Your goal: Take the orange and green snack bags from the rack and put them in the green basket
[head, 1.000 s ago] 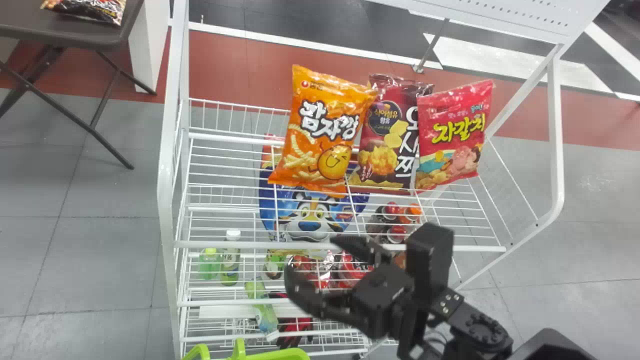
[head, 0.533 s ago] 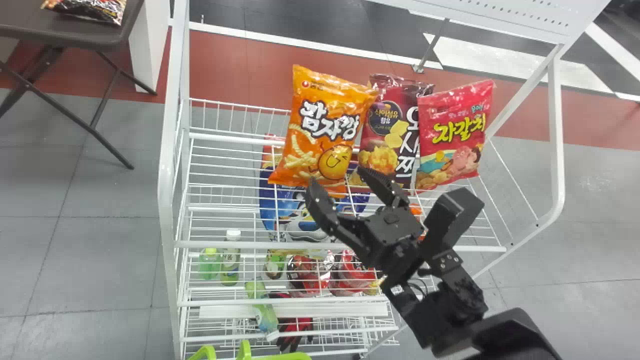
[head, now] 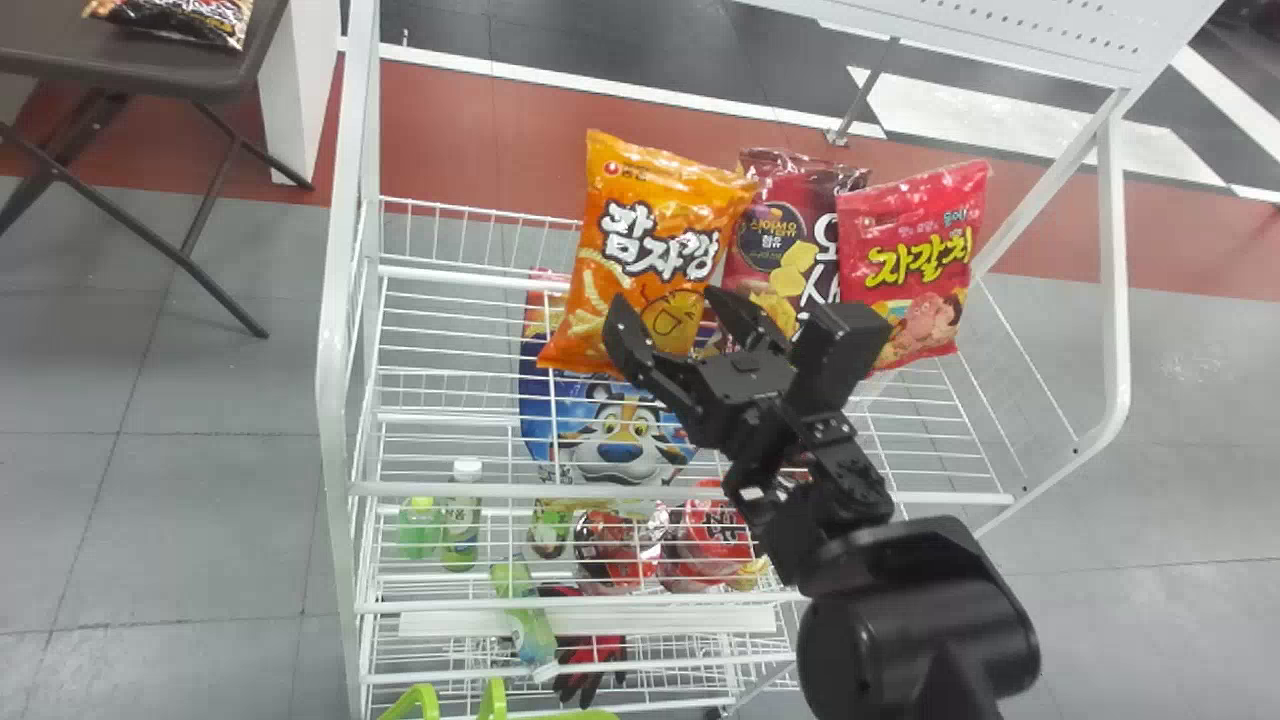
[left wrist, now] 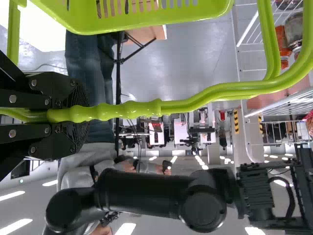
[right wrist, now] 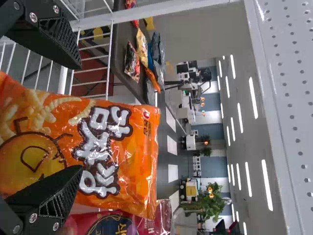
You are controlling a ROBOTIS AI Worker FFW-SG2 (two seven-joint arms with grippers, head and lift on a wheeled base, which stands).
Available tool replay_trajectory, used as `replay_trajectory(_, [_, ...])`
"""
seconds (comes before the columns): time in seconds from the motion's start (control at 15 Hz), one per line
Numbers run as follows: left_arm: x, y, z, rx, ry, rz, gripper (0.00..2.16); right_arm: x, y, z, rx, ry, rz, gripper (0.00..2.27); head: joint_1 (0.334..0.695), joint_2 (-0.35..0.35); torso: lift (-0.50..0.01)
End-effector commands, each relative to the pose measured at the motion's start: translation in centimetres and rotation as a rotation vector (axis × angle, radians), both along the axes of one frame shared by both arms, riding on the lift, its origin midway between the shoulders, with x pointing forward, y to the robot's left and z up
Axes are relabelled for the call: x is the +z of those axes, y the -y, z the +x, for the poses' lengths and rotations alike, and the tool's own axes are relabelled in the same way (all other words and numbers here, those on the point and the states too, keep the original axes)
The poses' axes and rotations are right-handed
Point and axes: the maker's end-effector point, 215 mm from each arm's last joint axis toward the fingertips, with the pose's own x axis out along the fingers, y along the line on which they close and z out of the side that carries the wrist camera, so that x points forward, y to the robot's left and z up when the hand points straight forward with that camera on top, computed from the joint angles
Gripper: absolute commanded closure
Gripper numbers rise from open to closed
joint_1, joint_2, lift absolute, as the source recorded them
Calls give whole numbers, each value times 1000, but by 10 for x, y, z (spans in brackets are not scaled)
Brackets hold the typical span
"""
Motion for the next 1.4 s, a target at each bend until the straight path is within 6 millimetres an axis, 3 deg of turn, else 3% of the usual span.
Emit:
replay_trajectory(0.0, [-1, -2, 3, 6, -6, -5, 2148, 0, 5, 14, -19, 5, -24, 87, 695, -350, 0])
replay_trajectory(0.47, [-8, -8, 13, 30, -16, -21, 2148, -26, 19, 45, -49, -72, -59, 97, 695, -350, 0])
replay_trajectory(0.67, [-9, -9, 15, 38, -13, -25, 2148, -48, 20, 53, -34, -154, -68, 626, 695, -350, 0])
replay_trajectory(0.73, [-10, -9, 14, 37, -18, -25, 2148, -53, 14, 55, -9, -172, -71, 1028, 695, -350, 0])
replay_trajectory(0.8, [-11, -9, 14, 39, -16, -25, 2148, -52, 9, 56, 4, -169, -83, 1703, 695, -350, 0])
replay_trajectory(0.87, [-11, -9, 14, 39, -16, -25, 2148, -50, 1, 55, 19, -157, -84, 2152, 695, -350, 0])
replay_trajectory(1.07, [-9, -9, 11, 40, -21, -29, 2148, -35, -9, 44, 36, -98, -87, 2246, 695, -350, 0])
replay_trajectory(1.33, [-6, -6, 8, 33, -13, -30, 2148, -20, -1, 26, 33, -73, -75, 2246, 695, -350, 0])
